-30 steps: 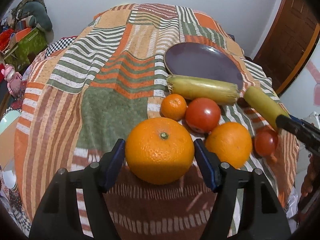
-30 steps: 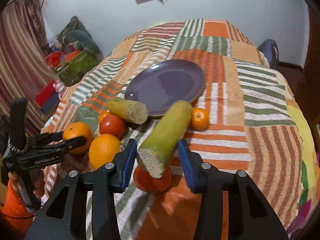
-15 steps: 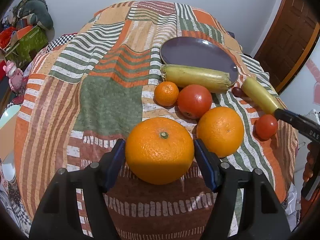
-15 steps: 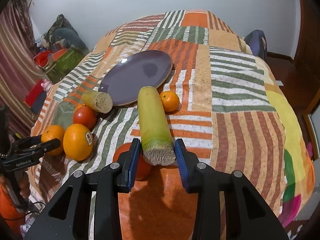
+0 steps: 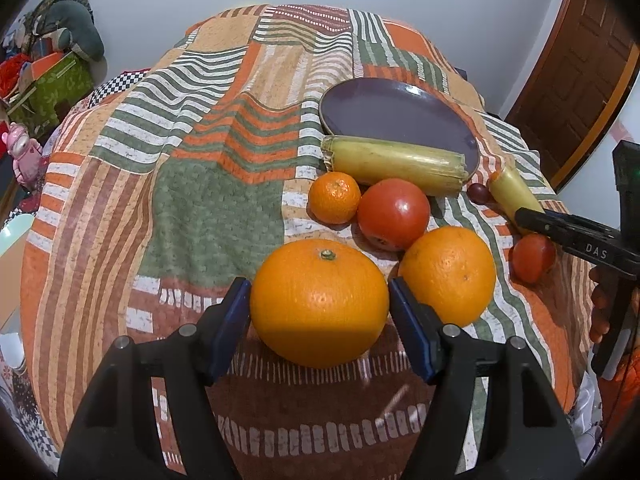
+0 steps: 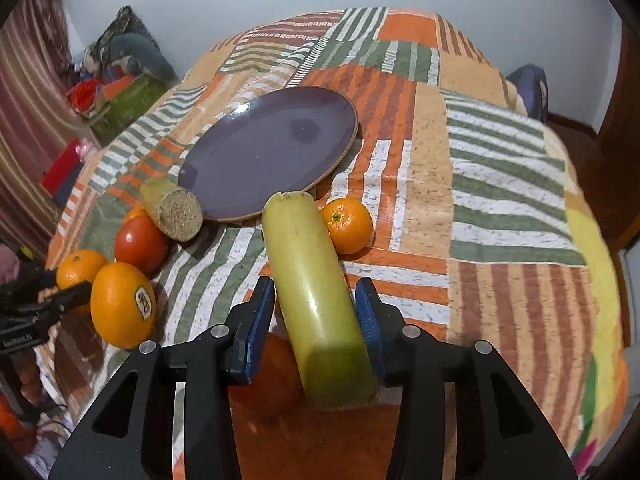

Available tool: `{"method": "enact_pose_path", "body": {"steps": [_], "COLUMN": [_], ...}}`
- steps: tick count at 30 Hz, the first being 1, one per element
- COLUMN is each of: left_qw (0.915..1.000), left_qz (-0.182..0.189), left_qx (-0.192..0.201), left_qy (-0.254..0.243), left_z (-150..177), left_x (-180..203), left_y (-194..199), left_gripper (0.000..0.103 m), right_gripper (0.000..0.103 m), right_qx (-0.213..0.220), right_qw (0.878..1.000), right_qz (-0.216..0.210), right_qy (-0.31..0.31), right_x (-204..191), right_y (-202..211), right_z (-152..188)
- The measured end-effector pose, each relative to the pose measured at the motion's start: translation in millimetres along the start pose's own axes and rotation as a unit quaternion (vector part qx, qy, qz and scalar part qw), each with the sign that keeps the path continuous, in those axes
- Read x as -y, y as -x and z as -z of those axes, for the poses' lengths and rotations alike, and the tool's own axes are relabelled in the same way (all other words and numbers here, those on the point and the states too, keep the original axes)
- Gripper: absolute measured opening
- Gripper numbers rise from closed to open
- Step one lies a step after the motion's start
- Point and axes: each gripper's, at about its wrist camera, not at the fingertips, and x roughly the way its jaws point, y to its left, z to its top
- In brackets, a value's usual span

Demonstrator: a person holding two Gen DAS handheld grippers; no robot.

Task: Organize fruits
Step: 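Grasp the large orange with the left tool while the right tool grasps the corn cob, then carry the orange with the left tool while the right tool carries the corn over the plate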

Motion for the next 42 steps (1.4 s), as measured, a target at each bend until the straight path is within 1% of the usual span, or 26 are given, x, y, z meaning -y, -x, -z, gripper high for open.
{"method": "enact_pose_path", "body": {"steps": [5,8,12,15,21,33,42], "left_qw": [1.0,1.0,0.9999,0.9998,0.9995,0.9957,0.993], "left_qz": [-0.005,-0.005,-0.009,-0.017,-0.012,-0.006,-0.002], "left_qx": [0.005,0.007,0.008,0.011,0.03,0.091,0.112], "left_qy": [-0.005,-0.001,-0.006,-0.007,0.003,-0.019,-0.039], "left_z": [-3.9,-5.9,-6.9,-10.3,-21.9,-66.5,-105.3], "left_x": [2.6,2.3,3.3,4.8,2.1,17.5,32.1], "left_y": [-3.5,-3.1,-0.8,1.2,11.6,32.3,25.3], "left_gripper": [0.07,0.069,0.069,0.069,0.069,0.069,0.069], "right_gripper": [0.039,0.038,0.035,0.034,0.033,0.032,0.032], "right_qx": [-0.006,0.0,0.015,0.027,0.057,0.107,0.114], "right_qw": [1.0,1.0,0.999,0.999,0.998,0.992,0.99], "right_qz": [0.002,0.014,0.028,0.021,0.024,0.02,0.018], "right_qy": [0.014,0.02,0.026,0.019,0.032,0.059,0.077], "right_x": [-5.6,-7.8,-8.4,-5.7,-9.9,-28.3,-36.5], "right_y": [-5.6,-3.3,5.9,15.9,35.2,50.2,38.6], "right_z": [-4.8,-4.9,-3.7,-6.8,-15.5,-49.8,-71.3]}}
